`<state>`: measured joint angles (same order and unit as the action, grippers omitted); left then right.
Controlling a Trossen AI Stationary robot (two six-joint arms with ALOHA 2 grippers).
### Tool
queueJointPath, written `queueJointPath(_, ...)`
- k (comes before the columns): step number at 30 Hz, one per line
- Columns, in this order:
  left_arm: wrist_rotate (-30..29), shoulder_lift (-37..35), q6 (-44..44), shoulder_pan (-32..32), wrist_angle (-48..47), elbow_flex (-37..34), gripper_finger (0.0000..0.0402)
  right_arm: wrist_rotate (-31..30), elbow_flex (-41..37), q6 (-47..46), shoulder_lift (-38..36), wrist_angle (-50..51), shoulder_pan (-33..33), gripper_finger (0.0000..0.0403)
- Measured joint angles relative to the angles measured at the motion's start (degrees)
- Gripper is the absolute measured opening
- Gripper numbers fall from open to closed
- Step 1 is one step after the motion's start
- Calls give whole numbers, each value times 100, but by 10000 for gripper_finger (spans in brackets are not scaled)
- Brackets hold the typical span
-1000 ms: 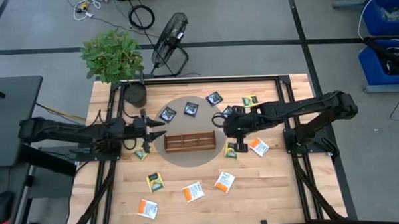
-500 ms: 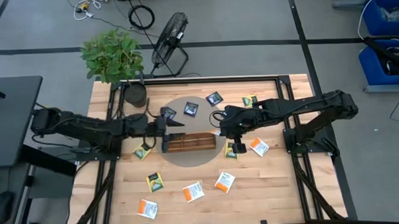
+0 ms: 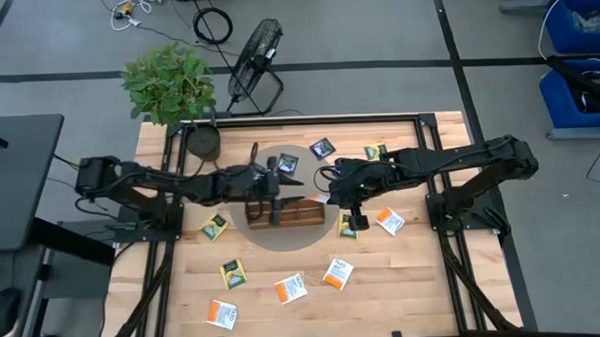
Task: Pick & Place Tea
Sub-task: Put the orange tea bag into the left compartment of the wooden organizer
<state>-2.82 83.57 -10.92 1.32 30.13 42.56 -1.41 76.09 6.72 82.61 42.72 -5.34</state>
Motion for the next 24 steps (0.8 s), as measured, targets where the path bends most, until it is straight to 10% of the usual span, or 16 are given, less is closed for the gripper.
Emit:
queueJointPath(13,458,758,-46,-2,-161,645,164,-7,-1,59,2,-23,0,0)
queueJointPath(24,458,715,-190,0,-241,639,11,-149,-1,122,2,-116,0,0)
